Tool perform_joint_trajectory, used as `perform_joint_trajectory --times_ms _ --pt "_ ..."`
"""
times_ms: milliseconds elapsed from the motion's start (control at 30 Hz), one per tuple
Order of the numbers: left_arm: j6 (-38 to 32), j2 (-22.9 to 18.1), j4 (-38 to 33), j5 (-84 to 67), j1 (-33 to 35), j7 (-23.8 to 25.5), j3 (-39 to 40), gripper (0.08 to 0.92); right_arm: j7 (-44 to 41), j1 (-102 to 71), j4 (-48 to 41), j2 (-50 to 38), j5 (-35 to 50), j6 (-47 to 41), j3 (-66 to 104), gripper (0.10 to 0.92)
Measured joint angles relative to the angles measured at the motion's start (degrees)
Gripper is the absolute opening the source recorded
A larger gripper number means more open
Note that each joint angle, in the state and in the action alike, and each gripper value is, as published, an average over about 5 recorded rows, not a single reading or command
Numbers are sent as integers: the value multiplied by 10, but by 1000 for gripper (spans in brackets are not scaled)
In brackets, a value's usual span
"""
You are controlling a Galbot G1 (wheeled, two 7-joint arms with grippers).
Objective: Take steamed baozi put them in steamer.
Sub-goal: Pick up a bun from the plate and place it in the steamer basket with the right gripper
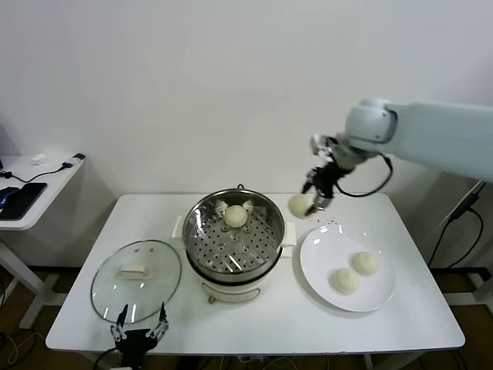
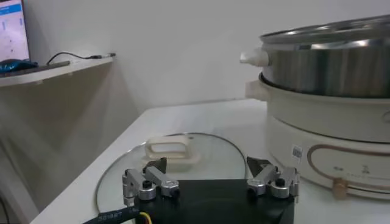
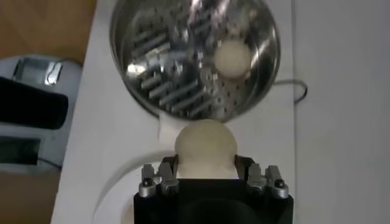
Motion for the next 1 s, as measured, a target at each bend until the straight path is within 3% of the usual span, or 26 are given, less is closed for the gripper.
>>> perform_joint_trajectory --times_ms 333,700,1000 --pt "-2 4 -3 0 -1 -1 -4 823 75 -45 -31 139 59 -57 31 628" --pt "-2 5 3 0 -5 -1 -4 823 112 -153 -130 242 37 -79 48 628" --pt "-4 5 6 -2 -4 -3 -4 823 134 -214 -181 278 13 -90 57 628"
